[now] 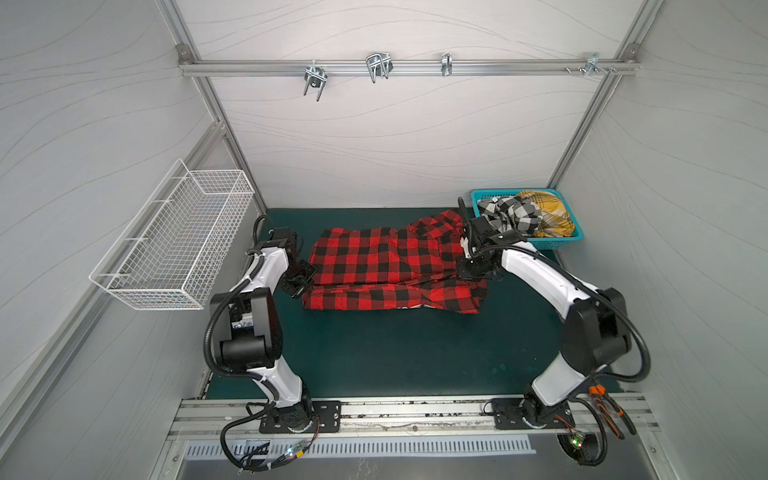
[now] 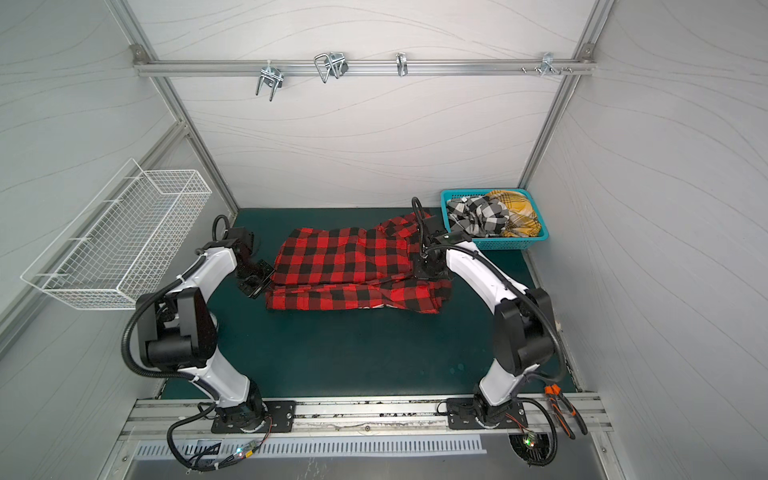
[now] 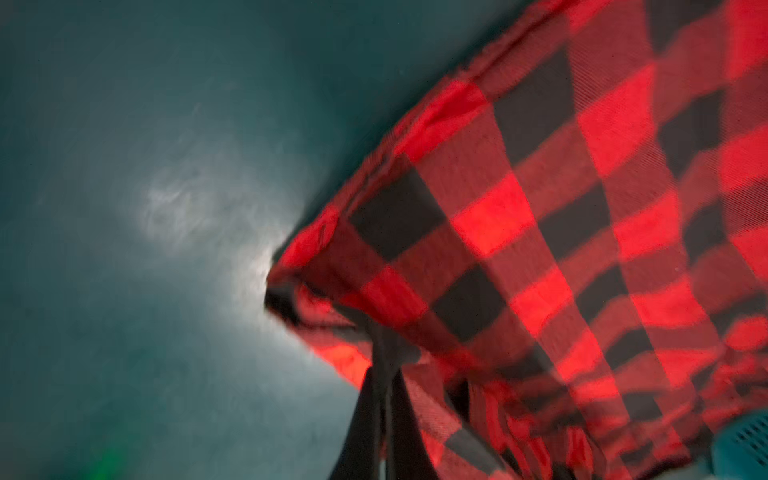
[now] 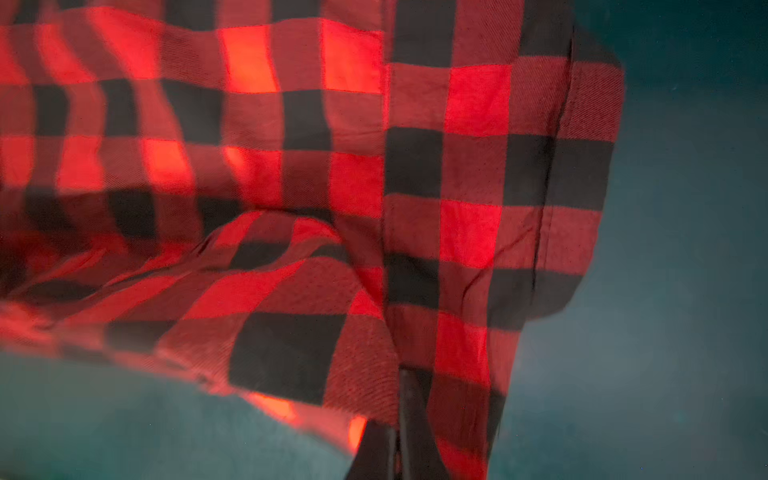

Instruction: Fold and stack the long sleeve shirts

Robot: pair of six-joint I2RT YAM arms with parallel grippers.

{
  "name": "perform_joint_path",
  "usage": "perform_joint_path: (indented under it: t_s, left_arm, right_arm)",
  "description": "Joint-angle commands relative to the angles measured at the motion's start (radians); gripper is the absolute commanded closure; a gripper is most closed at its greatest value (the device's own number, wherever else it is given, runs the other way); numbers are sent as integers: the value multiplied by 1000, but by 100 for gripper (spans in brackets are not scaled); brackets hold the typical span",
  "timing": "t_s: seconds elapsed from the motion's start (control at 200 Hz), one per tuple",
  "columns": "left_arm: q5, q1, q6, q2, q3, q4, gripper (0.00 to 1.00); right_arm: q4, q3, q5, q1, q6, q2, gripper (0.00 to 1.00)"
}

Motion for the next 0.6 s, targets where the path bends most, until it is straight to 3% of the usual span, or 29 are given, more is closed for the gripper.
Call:
perform_joint_path:
  t_s: [0.0,0.29,0.4,0.595]
  left_arm:
    - [-36,-11,22,117,46,19,100]
    - [-67,-15,53,227,92,26,100]
    - [-79,-24,61,223,85,22,68]
    - [-169,-117,88,92,183,-73,47]
  right_arm:
    - [37,57,-99,-6,7,111,100]
    - [28,138,-145,-9,4,285,100]
    - [15,123,-155,-7,5,304,100]
    - [17,99,-155,7,12,275,100]
